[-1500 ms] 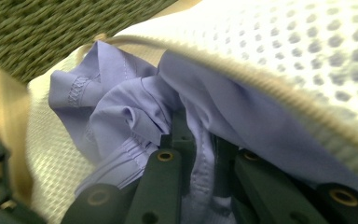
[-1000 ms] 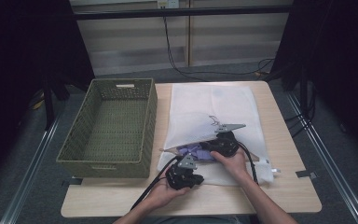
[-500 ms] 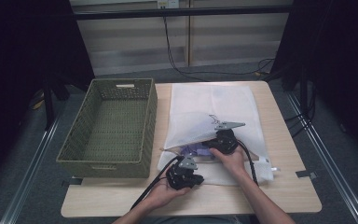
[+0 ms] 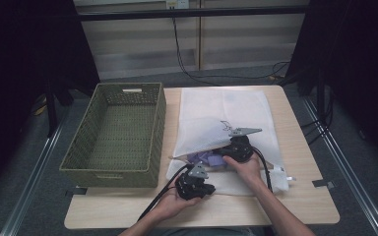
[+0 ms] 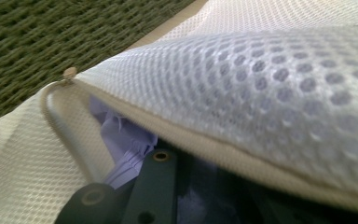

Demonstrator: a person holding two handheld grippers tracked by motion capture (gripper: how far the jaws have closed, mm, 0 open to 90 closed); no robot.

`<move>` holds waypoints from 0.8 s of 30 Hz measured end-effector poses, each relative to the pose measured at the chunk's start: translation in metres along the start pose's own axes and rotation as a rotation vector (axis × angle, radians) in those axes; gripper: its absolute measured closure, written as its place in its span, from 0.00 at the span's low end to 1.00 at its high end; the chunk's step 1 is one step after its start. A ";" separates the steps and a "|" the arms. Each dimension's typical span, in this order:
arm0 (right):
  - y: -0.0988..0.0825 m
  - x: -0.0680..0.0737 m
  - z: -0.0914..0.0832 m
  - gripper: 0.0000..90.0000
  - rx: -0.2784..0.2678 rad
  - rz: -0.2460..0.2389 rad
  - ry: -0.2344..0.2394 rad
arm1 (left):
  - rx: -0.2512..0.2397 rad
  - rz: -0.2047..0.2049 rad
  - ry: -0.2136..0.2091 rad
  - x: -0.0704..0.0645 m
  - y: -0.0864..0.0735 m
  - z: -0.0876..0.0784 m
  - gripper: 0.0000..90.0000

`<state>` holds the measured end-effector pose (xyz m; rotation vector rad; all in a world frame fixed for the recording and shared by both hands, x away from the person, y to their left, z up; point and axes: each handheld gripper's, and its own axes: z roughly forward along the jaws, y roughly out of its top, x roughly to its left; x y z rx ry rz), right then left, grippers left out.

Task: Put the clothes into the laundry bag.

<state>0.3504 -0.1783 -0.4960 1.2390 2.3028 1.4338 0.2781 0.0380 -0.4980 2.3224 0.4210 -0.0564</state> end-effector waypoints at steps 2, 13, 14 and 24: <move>0.000 0.002 -0.005 0.87 0.000 0.000 0.018 | -0.010 0.009 -0.004 0.001 -0.001 0.001 0.95; 0.000 0.008 -0.034 0.65 -0.001 -0.019 0.082 | 0.000 0.005 -0.004 0.001 0.000 0.000 0.95; 0.000 0.009 -0.037 0.64 -0.001 -0.021 0.085 | 0.009 0.020 -0.005 0.002 0.000 -0.001 0.95; -0.003 0.021 -0.060 0.75 -0.038 -0.041 0.152 | 0.007 0.007 -0.004 0.001 0.000 0.000 0.95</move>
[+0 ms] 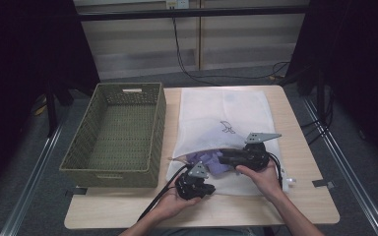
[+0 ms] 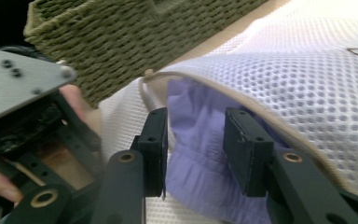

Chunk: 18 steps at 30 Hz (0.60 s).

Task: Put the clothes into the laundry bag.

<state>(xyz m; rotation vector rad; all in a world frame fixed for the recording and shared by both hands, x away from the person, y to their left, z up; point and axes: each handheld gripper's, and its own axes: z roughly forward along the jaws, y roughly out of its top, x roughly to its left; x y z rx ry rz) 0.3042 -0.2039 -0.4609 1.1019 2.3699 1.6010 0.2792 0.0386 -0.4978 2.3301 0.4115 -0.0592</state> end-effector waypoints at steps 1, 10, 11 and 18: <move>0.000 0.001 0.000 0.79 0.004 -0.008 0.019 | -0.003 0.000 -0.001 0.000 0.000 0.000 0.95; -0.009 0.004 0.019 0.97 0.103 -0.025 0.100 | -0.013 -0.010 -0.007 0.001 0.000 0.001 0.95; -0.011 0.003 0.022 0.97 0.121 -0.025 0.102 | -0.015 -0.013 -0.007 0.000 0.000 0.001 0.95; -0.017 -0.004 0.036 0.97 0.187 -0.015 0.084 | -0.010 -0.014 -0.006 -0.002 0.001 0.002 0.95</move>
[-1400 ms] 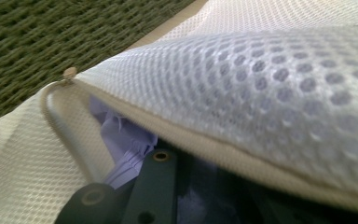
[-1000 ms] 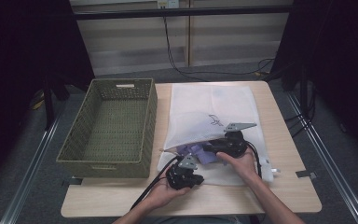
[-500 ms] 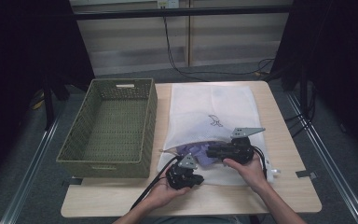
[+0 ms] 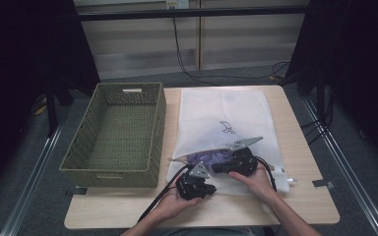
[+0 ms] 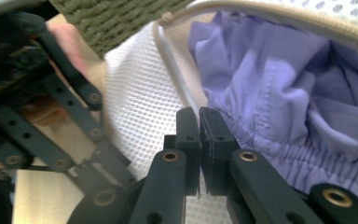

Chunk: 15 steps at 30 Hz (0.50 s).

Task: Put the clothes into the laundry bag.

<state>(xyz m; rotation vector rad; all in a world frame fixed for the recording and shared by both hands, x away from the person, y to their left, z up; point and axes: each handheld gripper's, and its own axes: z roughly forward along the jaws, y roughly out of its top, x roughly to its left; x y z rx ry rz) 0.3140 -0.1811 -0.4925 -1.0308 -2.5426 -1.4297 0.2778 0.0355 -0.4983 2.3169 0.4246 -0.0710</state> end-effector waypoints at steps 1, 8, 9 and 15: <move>-0.001 -0.002 0.001 0.97 0.005 0.000 -0.004 | 0.006 0.007 0.000 0.000 0.000 0.000 0.95; -0.002 -0.008 0.009 0.99 0.034 0.000 -0.030 | -0.020 -0.006 -0.007 0.000 0.000 0.002 0.95; -0.002 -0.009 0.010 0.99 0.033 0.002 -0.028 | 0.005 -0.004 -0.006 0.001 0.000 0.000 0.95; -0.001 -0.012 0.015 1.00 0.046 -0.008 -0.055 | -0.012 -0.018 -0.009 0.001 0.000 0.001 0.95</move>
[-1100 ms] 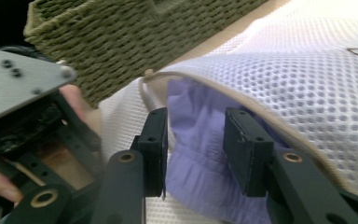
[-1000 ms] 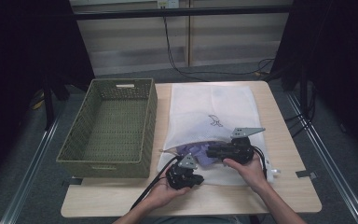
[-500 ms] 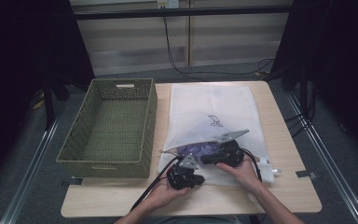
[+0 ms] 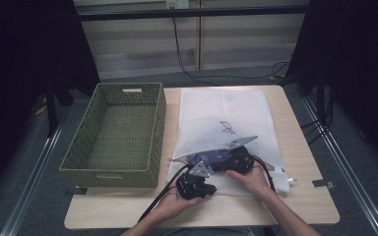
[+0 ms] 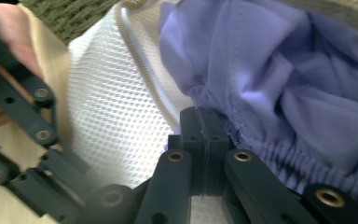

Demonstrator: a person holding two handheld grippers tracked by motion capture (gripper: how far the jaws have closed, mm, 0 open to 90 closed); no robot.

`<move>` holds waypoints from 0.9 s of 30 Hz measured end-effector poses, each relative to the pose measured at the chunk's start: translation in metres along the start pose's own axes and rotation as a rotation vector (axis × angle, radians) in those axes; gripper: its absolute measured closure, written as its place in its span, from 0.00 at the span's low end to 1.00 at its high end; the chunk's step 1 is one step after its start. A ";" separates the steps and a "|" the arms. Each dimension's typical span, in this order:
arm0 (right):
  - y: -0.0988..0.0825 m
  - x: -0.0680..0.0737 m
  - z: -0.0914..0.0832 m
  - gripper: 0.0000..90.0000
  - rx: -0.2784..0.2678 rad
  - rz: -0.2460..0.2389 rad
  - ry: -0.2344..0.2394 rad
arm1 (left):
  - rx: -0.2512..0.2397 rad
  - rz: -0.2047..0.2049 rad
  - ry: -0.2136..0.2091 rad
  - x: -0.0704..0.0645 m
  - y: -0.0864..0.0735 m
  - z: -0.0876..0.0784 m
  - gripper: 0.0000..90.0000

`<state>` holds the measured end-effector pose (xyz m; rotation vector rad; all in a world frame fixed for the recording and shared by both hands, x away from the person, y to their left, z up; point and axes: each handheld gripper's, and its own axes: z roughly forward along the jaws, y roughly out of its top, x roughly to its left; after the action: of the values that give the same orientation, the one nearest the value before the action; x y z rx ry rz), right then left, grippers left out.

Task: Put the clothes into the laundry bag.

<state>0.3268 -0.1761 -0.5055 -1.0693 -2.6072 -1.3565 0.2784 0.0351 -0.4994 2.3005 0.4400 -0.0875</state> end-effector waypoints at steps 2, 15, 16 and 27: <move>0.001 -0.001 0.002 1.00 0.003 0.003 -0.017 | 0.015 0.006 0.003 0.000 0.001 -0.001 0.95; 0.005 -0.011 0.006 1.00 -0.012 0.024 -0.050 | 0.017 0.015 0.004 0.000 0.001 -0.001 0.95; 0.006 -0.011 0.006 1.00 -0.010 0.032 -0.052 | 0.021 0.015 0.005 -0.001 0.001 -0.001 0.95; 0.010 -0.019 0.009 1.00 -0.039 0.041 -0.084 | 0.028 0.026 0.007 0.000 0.002 -0.001 0.95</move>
<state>0.3494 -0.1764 -0.5099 -1.2038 -2.6116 -1.3886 0.2785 0.0347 -0.4973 2.3339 0.4150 -0.0740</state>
